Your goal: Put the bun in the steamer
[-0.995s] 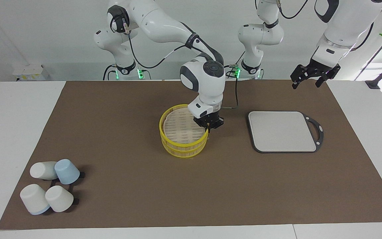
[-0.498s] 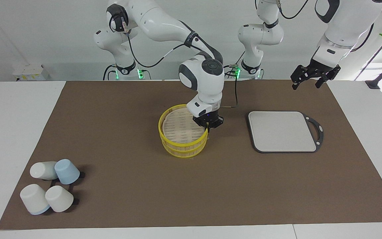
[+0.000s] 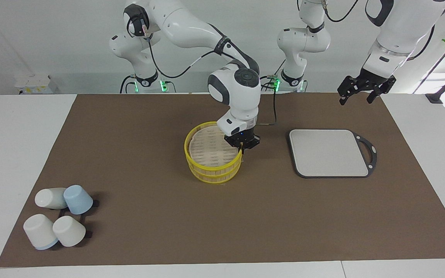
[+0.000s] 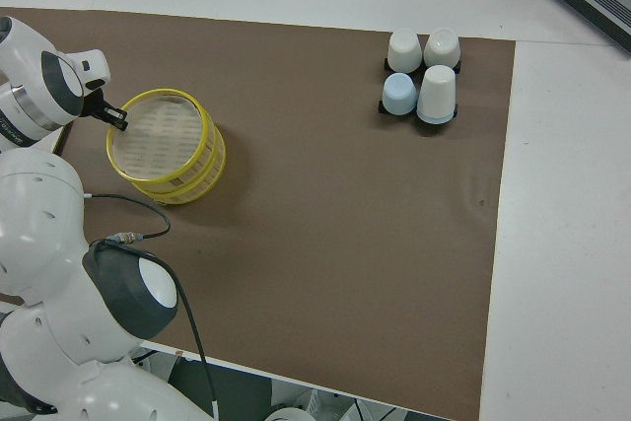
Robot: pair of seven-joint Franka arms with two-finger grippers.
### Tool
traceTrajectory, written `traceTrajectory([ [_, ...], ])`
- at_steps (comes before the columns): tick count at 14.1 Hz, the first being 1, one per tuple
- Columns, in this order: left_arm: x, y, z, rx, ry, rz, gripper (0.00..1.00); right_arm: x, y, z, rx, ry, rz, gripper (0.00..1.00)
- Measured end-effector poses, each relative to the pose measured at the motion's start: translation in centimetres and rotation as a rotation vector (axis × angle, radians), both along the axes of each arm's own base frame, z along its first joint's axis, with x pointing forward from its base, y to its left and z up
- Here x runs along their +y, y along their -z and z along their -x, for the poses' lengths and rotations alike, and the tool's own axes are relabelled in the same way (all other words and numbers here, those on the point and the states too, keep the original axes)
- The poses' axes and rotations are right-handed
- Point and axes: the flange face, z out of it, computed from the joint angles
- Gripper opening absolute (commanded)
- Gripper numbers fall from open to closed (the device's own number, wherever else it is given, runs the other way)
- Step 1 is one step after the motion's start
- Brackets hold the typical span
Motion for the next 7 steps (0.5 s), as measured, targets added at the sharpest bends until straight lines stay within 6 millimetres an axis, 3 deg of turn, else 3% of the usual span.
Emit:
traceTrajectory([
  [7,-0.16,-0.01,0.00,-0.002,0.004,0.000,1.00,0.08,0.57,0.47,0.005,-0.005,0.003,0.00],
])
